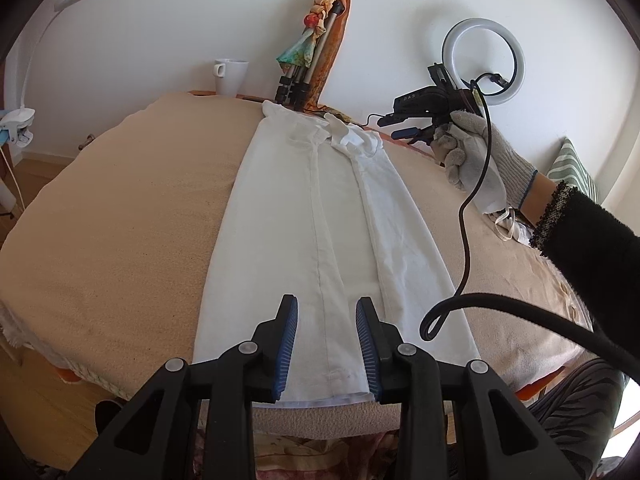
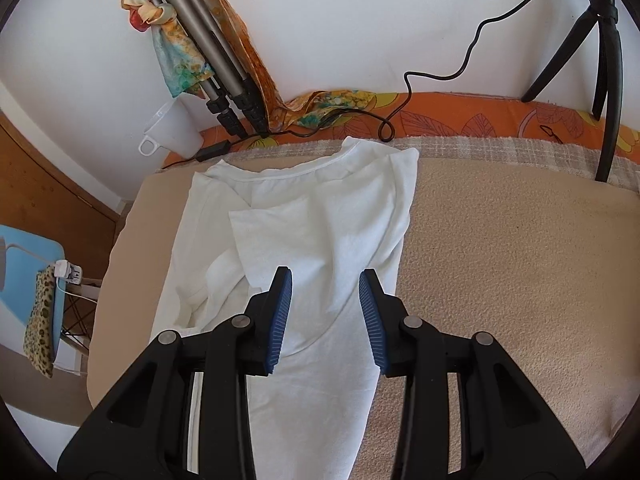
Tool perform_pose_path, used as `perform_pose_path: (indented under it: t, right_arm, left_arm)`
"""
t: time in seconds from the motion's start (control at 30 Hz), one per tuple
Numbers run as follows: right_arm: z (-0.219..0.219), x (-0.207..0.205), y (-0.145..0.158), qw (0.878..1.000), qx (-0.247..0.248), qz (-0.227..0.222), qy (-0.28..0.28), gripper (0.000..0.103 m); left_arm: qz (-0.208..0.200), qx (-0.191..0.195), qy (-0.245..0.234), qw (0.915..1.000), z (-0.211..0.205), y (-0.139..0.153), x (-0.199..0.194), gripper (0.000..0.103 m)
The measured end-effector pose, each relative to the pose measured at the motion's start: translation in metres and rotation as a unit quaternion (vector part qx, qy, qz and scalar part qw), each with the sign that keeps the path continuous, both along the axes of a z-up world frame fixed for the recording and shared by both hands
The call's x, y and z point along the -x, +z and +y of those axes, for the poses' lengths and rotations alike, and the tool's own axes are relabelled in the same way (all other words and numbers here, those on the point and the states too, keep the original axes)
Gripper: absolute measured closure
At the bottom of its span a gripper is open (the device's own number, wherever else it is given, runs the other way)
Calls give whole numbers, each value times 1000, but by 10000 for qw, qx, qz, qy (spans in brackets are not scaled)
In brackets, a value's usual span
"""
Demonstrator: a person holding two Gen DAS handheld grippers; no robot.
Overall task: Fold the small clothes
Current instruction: 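Open the right tool and lift it off the folded shirt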
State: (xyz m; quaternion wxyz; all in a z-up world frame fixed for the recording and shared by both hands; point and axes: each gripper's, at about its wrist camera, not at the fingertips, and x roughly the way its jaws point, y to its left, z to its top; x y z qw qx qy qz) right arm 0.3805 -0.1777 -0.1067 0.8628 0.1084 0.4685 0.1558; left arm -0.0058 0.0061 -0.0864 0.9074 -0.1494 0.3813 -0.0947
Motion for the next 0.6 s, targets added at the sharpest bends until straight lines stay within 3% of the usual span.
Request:
perform_pose_path:
  t: [0.23, 0.6]
  right_arm:
    - [17, -4, 18, 9997, -148, -154, 93, 64]
    - [81, -26, -3, 9990, 335, -63, 277, 64]
  left_arm:
    - [-158, -102, 24, 9998, 4, 8, 3, 72]
    - [-52, -25, 46, 10000, 10, 1, 3, 72]
